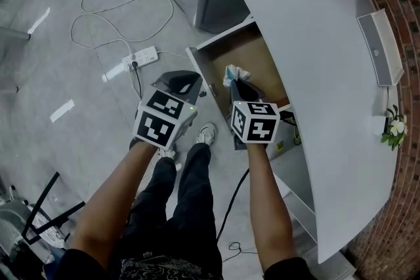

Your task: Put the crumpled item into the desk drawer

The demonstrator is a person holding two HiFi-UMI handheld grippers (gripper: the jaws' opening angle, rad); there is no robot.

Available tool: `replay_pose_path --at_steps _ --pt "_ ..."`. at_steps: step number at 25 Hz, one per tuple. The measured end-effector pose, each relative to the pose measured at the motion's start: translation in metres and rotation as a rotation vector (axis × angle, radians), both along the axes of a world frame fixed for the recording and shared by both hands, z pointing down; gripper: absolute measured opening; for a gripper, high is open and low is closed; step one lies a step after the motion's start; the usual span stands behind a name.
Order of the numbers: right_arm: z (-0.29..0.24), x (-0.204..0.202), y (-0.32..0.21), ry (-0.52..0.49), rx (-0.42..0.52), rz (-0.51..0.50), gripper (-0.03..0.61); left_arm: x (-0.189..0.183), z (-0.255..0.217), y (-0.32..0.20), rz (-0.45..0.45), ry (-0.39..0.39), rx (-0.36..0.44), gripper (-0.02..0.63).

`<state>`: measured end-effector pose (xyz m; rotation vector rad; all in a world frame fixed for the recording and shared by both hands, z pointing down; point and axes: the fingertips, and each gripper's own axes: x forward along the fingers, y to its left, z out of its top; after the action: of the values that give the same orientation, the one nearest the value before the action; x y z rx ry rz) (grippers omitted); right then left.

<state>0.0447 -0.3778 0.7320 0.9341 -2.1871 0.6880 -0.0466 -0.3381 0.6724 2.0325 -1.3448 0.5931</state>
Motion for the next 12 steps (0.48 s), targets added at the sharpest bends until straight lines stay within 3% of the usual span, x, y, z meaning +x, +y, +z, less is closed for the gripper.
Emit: replay_pose_path --at_steps 12 --pt "0.018 0.002 0.003 0.001 -0.027 0.021 0.046 0.003 0.012 0.005 0.021 -0.004 -0.017 0.003"
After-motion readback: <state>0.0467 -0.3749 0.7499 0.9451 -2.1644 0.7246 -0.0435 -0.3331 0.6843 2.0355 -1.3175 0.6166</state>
